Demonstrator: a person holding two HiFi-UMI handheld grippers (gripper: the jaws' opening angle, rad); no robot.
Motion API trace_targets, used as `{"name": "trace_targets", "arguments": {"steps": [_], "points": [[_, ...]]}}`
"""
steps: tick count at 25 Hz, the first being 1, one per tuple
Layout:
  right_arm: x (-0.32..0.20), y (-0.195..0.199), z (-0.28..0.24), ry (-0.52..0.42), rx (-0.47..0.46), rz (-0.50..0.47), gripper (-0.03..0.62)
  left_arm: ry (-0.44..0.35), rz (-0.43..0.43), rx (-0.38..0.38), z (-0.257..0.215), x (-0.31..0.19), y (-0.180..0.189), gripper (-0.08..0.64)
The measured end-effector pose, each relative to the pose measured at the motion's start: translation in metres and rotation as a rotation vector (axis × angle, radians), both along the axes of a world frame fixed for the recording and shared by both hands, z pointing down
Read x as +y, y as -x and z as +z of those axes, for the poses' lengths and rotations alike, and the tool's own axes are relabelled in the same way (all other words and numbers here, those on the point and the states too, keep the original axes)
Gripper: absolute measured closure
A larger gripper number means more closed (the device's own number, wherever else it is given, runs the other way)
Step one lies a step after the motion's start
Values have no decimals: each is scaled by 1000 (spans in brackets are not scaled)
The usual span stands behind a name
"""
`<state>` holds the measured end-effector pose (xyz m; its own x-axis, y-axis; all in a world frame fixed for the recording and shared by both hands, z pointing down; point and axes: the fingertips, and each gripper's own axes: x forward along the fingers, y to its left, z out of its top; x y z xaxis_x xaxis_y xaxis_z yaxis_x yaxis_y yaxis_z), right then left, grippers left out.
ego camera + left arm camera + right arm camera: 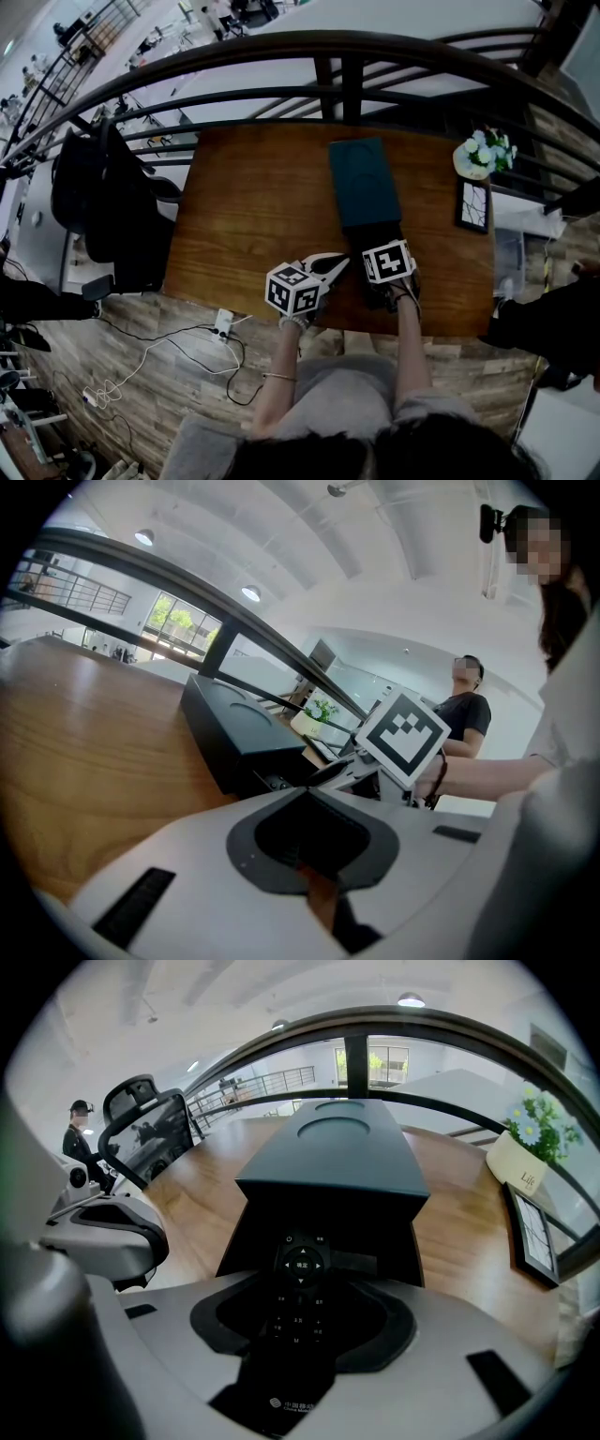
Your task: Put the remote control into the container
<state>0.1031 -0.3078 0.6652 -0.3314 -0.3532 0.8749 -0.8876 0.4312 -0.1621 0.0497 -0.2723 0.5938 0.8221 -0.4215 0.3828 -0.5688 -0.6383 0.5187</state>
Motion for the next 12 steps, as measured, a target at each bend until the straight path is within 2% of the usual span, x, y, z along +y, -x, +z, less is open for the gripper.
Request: {"name": "trace_targets", "arguments": {"steps": [12], "points": [[2, 1, -2, -12, -19, -5, 393, 0, -2, -5, -1, 5, -1, 557]]}}
